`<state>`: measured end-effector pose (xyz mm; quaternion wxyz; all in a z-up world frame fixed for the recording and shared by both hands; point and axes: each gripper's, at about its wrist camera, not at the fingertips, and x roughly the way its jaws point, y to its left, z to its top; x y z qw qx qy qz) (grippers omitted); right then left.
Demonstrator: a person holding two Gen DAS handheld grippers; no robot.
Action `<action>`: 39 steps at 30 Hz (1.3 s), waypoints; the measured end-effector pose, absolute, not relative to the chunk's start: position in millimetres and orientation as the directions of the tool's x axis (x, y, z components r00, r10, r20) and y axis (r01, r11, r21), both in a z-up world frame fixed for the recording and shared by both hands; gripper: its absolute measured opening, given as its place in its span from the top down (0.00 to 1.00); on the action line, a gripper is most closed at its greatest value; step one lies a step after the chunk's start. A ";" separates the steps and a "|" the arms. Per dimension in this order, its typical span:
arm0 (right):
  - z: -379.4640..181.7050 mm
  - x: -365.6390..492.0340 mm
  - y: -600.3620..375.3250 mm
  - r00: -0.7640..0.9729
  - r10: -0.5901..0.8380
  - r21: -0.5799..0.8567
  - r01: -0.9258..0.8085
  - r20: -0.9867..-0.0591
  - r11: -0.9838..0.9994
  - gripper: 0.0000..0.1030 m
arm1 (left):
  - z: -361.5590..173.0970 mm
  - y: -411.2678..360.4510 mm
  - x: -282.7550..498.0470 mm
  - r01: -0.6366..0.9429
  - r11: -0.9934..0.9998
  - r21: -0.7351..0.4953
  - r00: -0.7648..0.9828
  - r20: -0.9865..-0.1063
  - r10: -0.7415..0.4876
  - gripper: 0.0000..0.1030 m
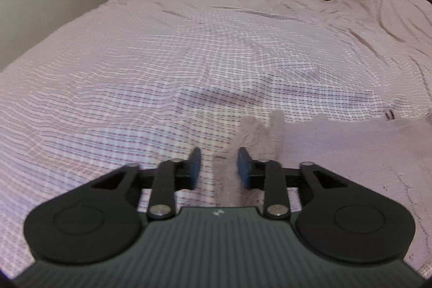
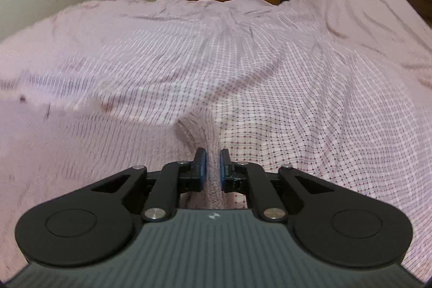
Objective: Fold small clothes
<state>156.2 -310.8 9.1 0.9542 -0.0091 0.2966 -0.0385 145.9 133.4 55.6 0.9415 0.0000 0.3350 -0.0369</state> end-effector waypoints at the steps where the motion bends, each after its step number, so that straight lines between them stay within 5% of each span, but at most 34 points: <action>1: 12.9 155.3 -312.0 0.824 -0.093 -0.042 0.083 -0.560 0.996 0.84 | 58.1 134.4 143.6 0.066 0.998 -0.024 0.776 -0.627 -0.066 0.64; 4: 25.6 145.1 -317.2 0.837 -0.118 -0.043 0.113 -0.534 0.993 0.73 | 65.0 134.1 138.4 0.080 0.996 -0.050 0.787 -0.610 -0.094 0.62; 6: 32.3 137.8 -317.9 0.850 -0.104 -0.035 0.100 -0.517 0.994 0.72 | 65.6 129.3 141.1 0.088 0.995 -0.052 0.790 -0.605 -0.101 0.54; 12: 32.1 127.9 -301.4 0.847 -0.053 -0.066 0.021 -0.529 0.998 0.72 | 49.8 104.7 169.2 0.070 0.997 0.023 0.774 -0.632 -0.040 0.54; 14: 21.5 129.4 -294.6 0.836 -0.066 -0.107 0.009 -0.544 0.994 0.72 | 41.0 100.4 175.1 0.083 0.996 0.022 0.764 -0.644 -0.049 0.62; 16: 6.4 131.6 -289.6 0.817 -0.077 -0.139 -0.004 -0.571 0.990 0.72 | 34.3 95.9 173.5 0.128 0.991 0.024 0.756 -0.649 -0.082 0.83; 27: -12.4 131.2 -302.2 0.821 -0.075 -0.085 0.033 -0.566 0.996 0.60 | 48.1 127.9 159.5 -0.036 0.999 -0.001 0.840 -0.543 0.030 0.87; 35: 0.3 127.2 -301.7 0.828 -0.082 -0.087 0.040 -0.555 0.995 0.59 | 63.8 130.2 137.9 0.051 0.998 -0.045 0.807 -0.587 -0.067 0.85; 39: 19.6 102.3 -306.7 0.857 -0.025 0.000 0.030 -0.515 1.000 0.59 | 68.9 123.3 118.2 0.108 0.992 -0.068 0.757 -0.640 -0.127 0.63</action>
